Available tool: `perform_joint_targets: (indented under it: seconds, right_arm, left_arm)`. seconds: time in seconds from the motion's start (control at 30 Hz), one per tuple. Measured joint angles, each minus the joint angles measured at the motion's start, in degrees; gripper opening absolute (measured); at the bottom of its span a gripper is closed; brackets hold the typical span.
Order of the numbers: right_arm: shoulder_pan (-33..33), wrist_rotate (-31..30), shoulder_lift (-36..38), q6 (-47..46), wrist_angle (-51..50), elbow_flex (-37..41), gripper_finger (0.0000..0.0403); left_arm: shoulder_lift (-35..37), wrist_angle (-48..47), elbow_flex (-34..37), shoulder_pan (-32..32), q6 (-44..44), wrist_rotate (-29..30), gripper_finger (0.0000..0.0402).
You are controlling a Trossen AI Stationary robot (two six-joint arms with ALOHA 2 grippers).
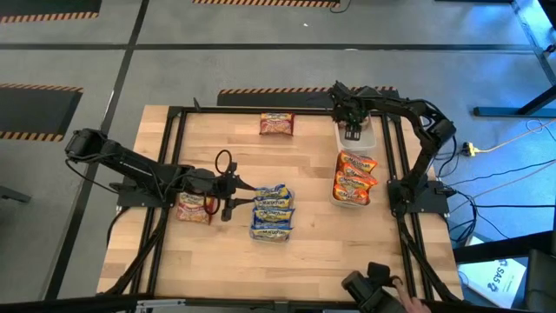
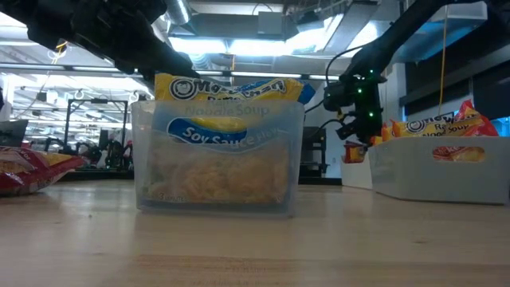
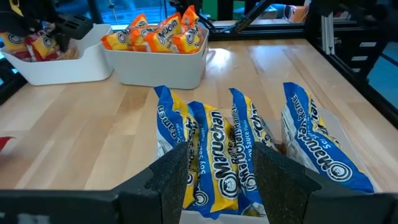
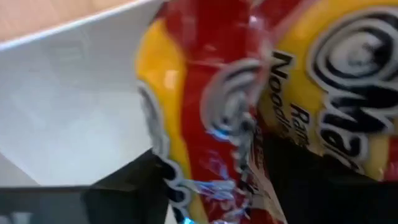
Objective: Sort Maruchan noodles
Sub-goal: Put the bottom right red noodle pack into the white bin
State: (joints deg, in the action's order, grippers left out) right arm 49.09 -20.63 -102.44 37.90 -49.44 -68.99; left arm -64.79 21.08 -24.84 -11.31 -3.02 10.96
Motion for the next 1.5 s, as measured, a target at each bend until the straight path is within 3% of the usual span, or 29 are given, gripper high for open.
perform_joint_targets:
  seconds: [0.2, 0.33, 0.5, 0.63, 0.73, 0.97, 1.13, 1.23, 1.5]
  right_arm:
    - [0.0, 0.6, 2.7, -2.9, -2.1, -0.1, 0.0264]
    - [0.0, 0.9, 4.8, -6.1, -7.9, -2.1, 0.0264]
    - [-0.2, 6.6, 8.5, -10.7, -12.2, -4.2, 0.0260]
    - [-2.8, 11.9, 12.1, -15.1, -11.8, -4.3, 0.0259]
    - [-6.4, 14.6, 14.3, -17.9, -10.0, -4.3, 0.0259]
    - [-13.4, 12.6, 15.6, -16.0, -10.6, -4.3, 0.0259]
    - [-9.7, 11.8, 15.6, -13.6, -8.1, -0.7, 0.0259]
    - [-5.0, 14.7, 15.5, -14.3, -5.4, 2.5, 0.0259]
    - [1.3, 18.3, 12.1, -33.4, -5.2, 5.4, 0.0259]
  left_arm:
    - [0.0, 0.0, 0.0, 0.0, 0.0, 0.0, 0.0169]
    - [0.0, 0.0, 0.0, 0.0, 0.0, 0.5, 0.0169]
    - [0.0, 0.0, 0.0, 0.0, 0.1, 1.3, 0.0169]
    - [0.0, 0.0, 0.0, 0.1, -1.4, 6.7, 0.0169]
    - [0.0, 0.0, 0.0, 0.1, -1.5, 6.9, 0.0177]
    - [0.0, 0.0, 0.0, 0.1, -2.0, 6.2, 0.0200]
    - [0.0, 0.0, 0.0, 0.1, -1.1, 6.1, 0.0199]
    - [0.0, 0.0, 0.0, 0.1, -1.1, 6.1, 0.0199]
    - [0.0, 0.0, 0.0, 0.7, -0.9, 6.1, 0.0198]
